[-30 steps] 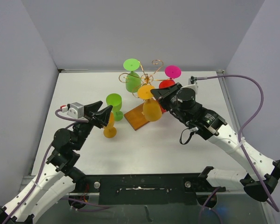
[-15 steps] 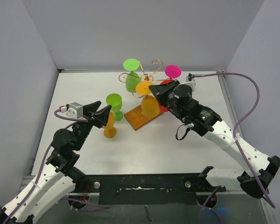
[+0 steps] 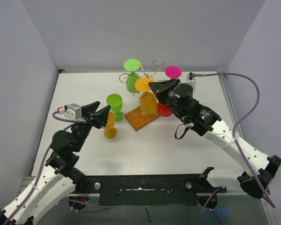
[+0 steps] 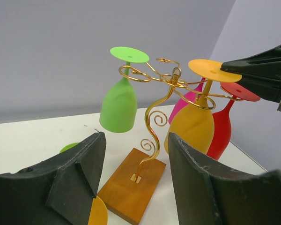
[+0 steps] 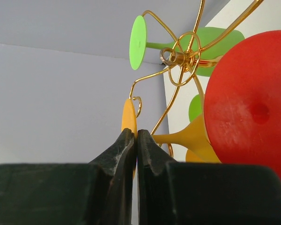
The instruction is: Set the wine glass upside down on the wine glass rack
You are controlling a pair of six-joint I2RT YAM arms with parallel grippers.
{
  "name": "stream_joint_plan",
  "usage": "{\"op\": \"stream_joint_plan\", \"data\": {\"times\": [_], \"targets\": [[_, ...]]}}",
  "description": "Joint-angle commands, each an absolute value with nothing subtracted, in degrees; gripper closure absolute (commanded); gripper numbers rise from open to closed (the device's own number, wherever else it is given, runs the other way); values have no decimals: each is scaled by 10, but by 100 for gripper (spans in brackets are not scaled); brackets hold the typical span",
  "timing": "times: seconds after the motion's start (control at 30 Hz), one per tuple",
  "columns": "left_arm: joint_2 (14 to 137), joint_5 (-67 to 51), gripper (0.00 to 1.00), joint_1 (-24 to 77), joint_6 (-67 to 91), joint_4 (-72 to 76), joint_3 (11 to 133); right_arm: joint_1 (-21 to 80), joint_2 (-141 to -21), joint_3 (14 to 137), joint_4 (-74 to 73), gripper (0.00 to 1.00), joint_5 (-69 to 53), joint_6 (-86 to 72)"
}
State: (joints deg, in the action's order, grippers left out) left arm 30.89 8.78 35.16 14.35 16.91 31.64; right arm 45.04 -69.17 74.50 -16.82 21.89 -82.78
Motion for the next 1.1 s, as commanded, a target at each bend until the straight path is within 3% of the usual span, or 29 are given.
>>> {"op": "stream_joint_plan", "data": {"times": [0.0,1.07], "targets": [[303,95,47,350,141,189,326,450,-705,775,-128,100,209,-815],[307,101,46,349,149,190,321,449,-693,759,-129,100,91,-777]]}}
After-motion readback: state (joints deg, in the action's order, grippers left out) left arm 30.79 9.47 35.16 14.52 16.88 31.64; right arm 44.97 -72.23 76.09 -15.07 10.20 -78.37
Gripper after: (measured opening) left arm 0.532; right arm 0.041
